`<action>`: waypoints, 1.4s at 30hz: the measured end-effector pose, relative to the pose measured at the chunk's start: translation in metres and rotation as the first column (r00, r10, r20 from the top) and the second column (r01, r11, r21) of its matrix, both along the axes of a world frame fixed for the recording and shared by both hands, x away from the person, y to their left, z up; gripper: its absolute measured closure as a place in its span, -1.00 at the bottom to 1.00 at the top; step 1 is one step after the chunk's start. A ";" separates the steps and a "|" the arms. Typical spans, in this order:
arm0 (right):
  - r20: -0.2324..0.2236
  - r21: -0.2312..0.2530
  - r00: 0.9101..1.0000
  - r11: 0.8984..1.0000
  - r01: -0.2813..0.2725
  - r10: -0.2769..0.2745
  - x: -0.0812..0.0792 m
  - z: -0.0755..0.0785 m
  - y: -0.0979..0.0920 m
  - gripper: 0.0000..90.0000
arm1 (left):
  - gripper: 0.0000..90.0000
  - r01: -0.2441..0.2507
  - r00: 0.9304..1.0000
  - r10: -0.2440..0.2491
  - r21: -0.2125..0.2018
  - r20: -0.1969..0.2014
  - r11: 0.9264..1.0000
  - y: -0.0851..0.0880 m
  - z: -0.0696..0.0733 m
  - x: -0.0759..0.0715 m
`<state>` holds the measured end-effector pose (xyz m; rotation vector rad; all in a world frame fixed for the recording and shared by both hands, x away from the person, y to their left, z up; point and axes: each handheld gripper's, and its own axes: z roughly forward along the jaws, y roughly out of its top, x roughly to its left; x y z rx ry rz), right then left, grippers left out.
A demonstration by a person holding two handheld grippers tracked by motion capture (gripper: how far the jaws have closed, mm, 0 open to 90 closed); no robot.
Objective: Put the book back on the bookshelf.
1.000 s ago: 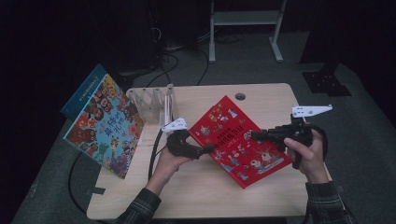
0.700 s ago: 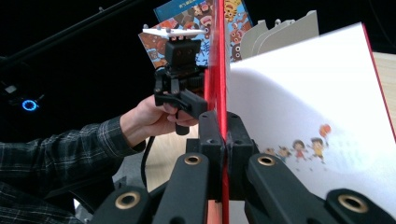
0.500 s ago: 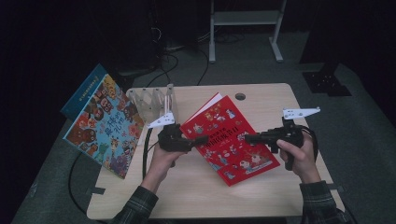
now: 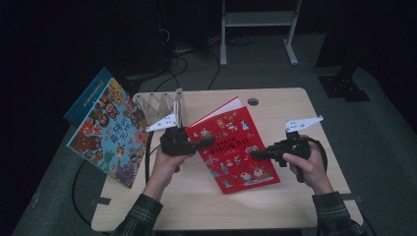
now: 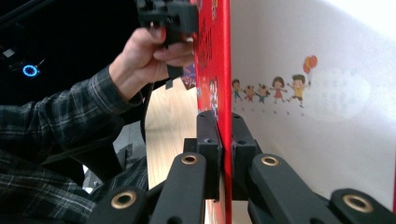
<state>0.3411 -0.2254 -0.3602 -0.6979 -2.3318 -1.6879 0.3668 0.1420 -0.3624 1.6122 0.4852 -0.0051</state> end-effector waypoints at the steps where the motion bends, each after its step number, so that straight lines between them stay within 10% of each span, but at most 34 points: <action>1: -0.001 -0.004 1.000 1.000 -0.005 0.005 0.001 -0.002 0.001 0.89 | 0.06 0.006 1.000 -0.006 -0.004 0.001 1.000 0.000 0.001 0.000; 42: -0.041 -0.128 0.998 0.991 -0.046 0.041 0.007 -0.025 0.021 0.43 | 0.74 0.099 0.994 -0.102 0.055 0.049 0.994 -0.005 0.039 -0.019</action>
